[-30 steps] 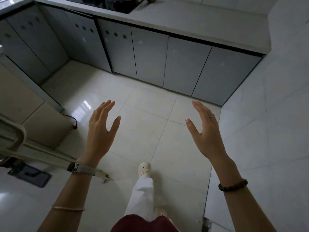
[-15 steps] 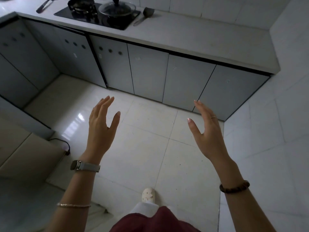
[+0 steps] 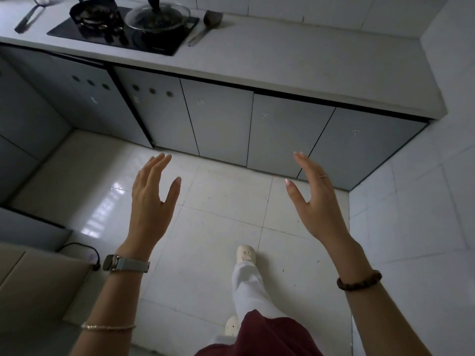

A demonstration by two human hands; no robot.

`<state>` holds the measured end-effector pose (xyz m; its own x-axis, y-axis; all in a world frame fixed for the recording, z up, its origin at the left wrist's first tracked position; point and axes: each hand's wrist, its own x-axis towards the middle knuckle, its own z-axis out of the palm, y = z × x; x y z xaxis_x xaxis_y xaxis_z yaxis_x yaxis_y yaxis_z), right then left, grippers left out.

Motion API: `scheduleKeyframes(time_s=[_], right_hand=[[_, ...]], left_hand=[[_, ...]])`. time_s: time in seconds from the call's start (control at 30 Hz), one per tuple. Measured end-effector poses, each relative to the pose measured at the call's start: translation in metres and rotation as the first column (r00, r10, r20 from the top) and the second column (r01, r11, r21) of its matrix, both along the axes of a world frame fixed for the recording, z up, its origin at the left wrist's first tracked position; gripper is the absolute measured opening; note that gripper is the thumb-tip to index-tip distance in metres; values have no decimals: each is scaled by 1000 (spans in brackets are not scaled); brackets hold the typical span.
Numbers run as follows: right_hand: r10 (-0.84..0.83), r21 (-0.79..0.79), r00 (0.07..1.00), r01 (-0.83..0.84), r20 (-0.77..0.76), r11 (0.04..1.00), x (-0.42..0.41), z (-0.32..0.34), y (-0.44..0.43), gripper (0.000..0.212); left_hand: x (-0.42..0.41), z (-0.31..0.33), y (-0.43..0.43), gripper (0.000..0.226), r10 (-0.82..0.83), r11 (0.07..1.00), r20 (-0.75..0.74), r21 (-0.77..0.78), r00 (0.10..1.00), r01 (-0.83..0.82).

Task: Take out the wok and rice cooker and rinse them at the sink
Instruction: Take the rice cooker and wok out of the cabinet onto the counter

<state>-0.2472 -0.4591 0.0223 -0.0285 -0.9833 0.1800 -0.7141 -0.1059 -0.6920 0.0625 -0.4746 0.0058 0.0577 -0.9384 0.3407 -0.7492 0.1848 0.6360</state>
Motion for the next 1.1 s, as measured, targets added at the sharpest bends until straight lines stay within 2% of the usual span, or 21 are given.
scheduleKeyframes(time_s=[0.37, 0.73, 1.1], right_hand=[[-6, -2, 999, 6, 34, 1000, -26, -2, -170, 52], [-45, 90, 996, 38, 80, 995, -42, -15, -273, 52], [-237, 191, 938, 192, 252, 963, -27, -36, -396, 48]], left_hand=[[-33, 11, -171, 46, -5, 1000, 6, -12, 1000, 5], [-52, 3, -299, 46, -84, 996, -8, -2, 996, 84], [-56, -33, -457, 47, -289, 956, 7, 58, 957, 288]])
